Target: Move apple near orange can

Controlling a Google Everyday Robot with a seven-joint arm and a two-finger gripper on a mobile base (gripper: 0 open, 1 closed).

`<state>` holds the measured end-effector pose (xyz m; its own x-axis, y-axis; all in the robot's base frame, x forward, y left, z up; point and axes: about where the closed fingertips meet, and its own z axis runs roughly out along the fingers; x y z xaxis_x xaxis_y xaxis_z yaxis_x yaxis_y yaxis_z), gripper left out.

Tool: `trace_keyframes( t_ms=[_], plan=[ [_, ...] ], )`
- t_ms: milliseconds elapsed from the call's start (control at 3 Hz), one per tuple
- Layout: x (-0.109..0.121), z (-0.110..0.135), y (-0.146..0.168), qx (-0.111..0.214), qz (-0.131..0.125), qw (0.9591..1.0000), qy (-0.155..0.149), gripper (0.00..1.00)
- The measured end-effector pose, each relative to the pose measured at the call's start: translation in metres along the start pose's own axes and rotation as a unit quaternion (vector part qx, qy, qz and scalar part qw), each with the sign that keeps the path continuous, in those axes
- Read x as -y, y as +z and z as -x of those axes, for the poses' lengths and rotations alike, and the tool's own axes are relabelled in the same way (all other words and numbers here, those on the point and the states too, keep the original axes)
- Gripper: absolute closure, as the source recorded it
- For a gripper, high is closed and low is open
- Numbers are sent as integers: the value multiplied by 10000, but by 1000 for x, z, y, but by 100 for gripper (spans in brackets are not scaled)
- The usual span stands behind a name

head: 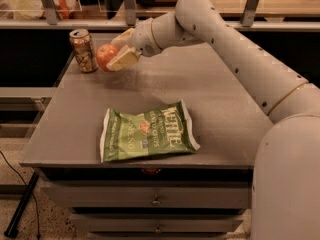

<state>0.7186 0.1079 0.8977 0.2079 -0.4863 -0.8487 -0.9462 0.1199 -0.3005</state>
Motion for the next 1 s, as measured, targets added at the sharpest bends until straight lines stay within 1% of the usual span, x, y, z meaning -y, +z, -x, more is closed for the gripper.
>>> trace_keyframes(
  t_ms=[333, 667, 1000],
  plan=[
    [-2, 4, 16, 82, 107, 9999, 5, 100],
    [-3, 5, 24, 130, 181, 9997, 63, 82],
    [-5, 5, 30, 169, 234, 9995, 112, 58]
  ],
)
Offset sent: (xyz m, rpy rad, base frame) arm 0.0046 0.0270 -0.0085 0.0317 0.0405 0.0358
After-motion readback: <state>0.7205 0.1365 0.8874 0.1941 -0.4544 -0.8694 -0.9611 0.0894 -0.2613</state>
